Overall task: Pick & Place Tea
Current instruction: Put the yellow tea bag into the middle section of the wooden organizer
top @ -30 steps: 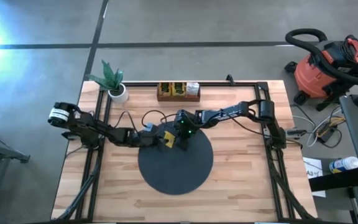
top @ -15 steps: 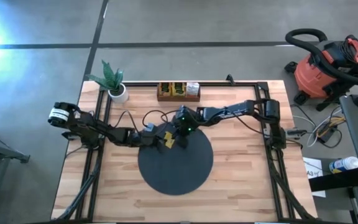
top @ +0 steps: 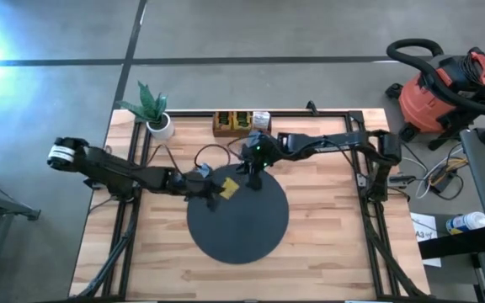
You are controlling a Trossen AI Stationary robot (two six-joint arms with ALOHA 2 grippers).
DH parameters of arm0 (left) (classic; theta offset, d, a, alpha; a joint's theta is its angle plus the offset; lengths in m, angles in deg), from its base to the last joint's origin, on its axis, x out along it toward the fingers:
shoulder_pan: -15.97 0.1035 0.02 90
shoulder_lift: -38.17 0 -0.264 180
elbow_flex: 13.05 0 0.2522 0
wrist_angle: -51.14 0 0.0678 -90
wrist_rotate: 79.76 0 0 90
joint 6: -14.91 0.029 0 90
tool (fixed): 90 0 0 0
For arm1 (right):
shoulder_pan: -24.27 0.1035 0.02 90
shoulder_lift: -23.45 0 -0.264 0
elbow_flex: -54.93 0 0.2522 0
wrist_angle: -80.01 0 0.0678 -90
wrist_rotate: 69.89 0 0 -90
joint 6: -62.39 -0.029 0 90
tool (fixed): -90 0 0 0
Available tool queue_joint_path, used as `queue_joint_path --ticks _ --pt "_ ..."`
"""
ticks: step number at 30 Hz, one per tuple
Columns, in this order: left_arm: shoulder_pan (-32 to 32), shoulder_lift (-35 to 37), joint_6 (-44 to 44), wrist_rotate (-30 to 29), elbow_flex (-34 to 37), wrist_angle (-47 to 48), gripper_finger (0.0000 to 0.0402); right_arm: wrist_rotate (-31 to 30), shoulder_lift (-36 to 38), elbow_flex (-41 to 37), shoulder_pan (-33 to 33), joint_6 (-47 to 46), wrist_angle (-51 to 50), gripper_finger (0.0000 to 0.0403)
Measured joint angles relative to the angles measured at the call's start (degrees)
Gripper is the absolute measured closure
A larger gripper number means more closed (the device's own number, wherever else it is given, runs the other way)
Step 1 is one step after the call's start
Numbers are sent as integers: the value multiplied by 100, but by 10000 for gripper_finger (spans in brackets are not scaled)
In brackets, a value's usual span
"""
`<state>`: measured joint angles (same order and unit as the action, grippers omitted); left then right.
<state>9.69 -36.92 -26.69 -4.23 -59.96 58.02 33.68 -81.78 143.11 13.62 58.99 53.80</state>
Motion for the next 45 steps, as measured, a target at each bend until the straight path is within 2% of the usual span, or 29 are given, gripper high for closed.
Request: queue_joint_path --ticks 4,7,9,11,14,18,21,22,24,27,29,31,34,40,45 --pt "-155 250 1258 -947 -790 2635 400 -2 234 0 -117 35 -101 339" --pt "-292 230 2172 -1497 -1303 3546 400 7 324 0 -198 16 -93 339" --pt "-392 180 2649 -1859 -1574 3762 401 22 328 7 -258 -48 -96 339" --pt "-425 109 3123 -1892 -1806 3843 401 238 328 7 -329 -186 -110 339" --pt "-482 -15 3643 -1871 -2099 3848 401 1051 321 15 -454 -455 -83 339" --pt "-547 -249 4722 -2252 -2181 3884 401 2117 249 15 -643 -1152 -83 339" --pt "-543 -445 5264 -2333 -2168 3894 401 2413 208 15 -758 -1456 -82 339" --pt "-527 -508 5269 -2292 -2163 3896 401 2413 208 15 -762 -1354 -69 339" --pt "-470 -602 5012 -1857 -2165 3881 401 2415 233 16 -755 -935 -28 339" --pt "-319 -618 3996 -934 -2248 3808 401 2406 266 17 -637 -325 -28 339" --pt "-178 -577 3208 -528 -2243 3793 401 2412 271 17 -601 -303 -34 339" --pt "-45 -527 2468 -499 -2166 3804 401 2397 257 17 -601 -391 -40 339" --pt "101 -400 1835 -494 -2066 3753 401 2345 235 17 -618 -390 -43 339" --pt "179 -367 1252 -144 -1795 3583 401 2049 234 17 -610 -362 -161 339" --pt "156 -378 517 45 -999 2927 401 2020 234 3 -610 -121 -825 339"
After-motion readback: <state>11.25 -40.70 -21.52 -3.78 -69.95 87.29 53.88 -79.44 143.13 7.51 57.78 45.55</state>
